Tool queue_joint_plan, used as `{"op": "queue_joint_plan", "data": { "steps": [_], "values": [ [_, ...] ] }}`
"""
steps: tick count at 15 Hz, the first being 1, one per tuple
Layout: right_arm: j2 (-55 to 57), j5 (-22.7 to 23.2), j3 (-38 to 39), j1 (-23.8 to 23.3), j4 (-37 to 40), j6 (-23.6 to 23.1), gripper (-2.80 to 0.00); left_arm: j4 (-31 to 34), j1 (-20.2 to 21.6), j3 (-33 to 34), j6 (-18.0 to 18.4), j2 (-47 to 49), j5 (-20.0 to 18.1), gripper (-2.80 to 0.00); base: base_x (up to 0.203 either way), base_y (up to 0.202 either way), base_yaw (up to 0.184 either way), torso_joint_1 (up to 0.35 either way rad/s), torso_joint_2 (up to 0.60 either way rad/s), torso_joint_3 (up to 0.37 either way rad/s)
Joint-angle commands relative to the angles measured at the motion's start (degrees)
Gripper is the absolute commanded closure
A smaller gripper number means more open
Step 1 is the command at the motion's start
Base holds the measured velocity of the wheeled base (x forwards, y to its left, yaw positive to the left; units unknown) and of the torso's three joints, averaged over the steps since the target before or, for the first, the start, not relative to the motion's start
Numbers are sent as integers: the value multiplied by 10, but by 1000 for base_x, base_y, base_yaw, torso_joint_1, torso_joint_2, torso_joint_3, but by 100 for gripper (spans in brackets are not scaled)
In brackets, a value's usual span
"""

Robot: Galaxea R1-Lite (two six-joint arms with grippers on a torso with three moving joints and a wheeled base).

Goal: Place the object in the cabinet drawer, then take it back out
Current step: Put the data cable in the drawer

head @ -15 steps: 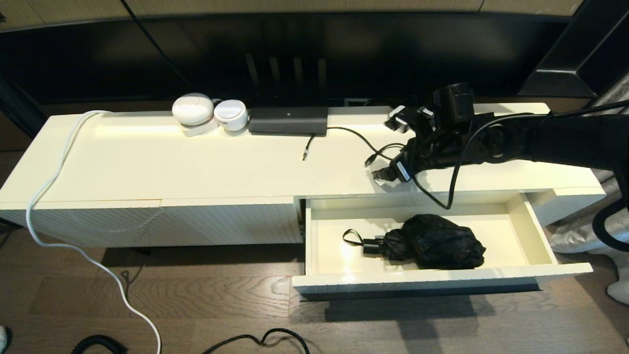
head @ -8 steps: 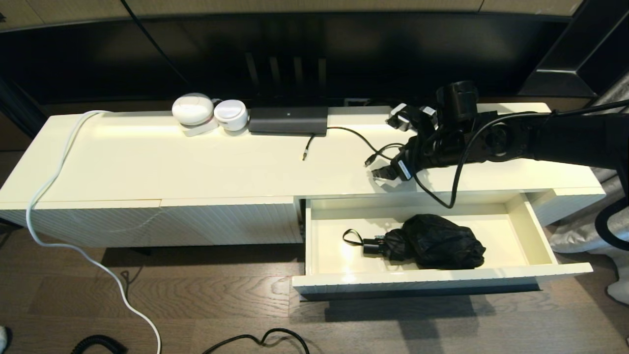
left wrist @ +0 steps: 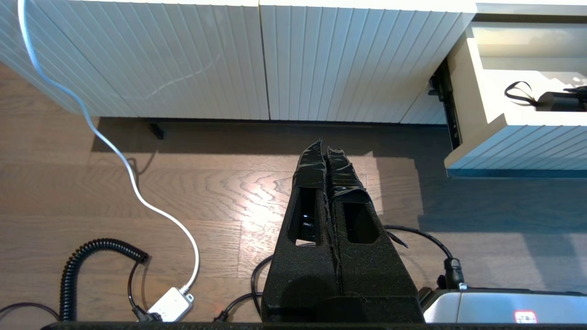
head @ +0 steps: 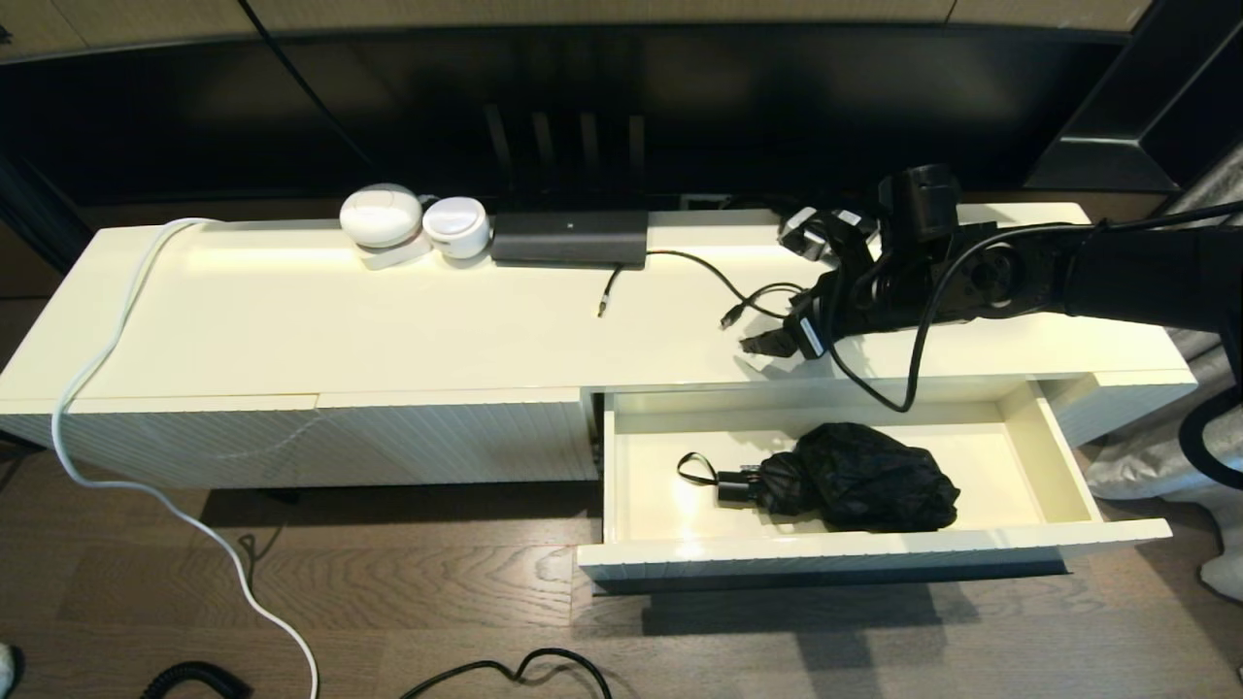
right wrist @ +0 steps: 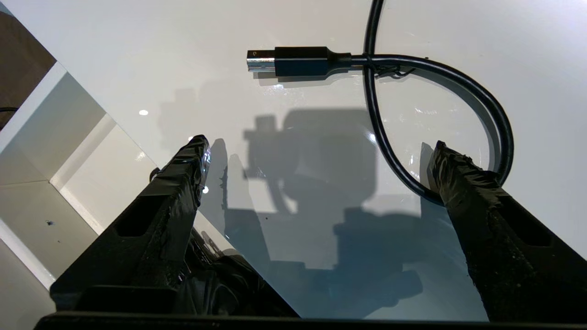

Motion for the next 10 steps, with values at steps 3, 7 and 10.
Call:
{"op": "queue_joint_plan", "data": {
  "steps": [3, 7, 10],
  "values": [
    [2, 22, 0, -6, 24, 0, -280, 0, 0, 0, 0, 1, 0, 0, 0, 0, 0, 0, 0, 0],
    [1, 27, 0, -5, 42, 0, -280, 0, 0, 0, 0, 1, 0, 0, 0, 0, 0, 0, 0, 0],
    [0, 29, 0, -5, 48, -1, -280, 0, -1, 0, 0, 1, 0, 0, 0, 0, 0, 0, 0, 0]
  ]
}}
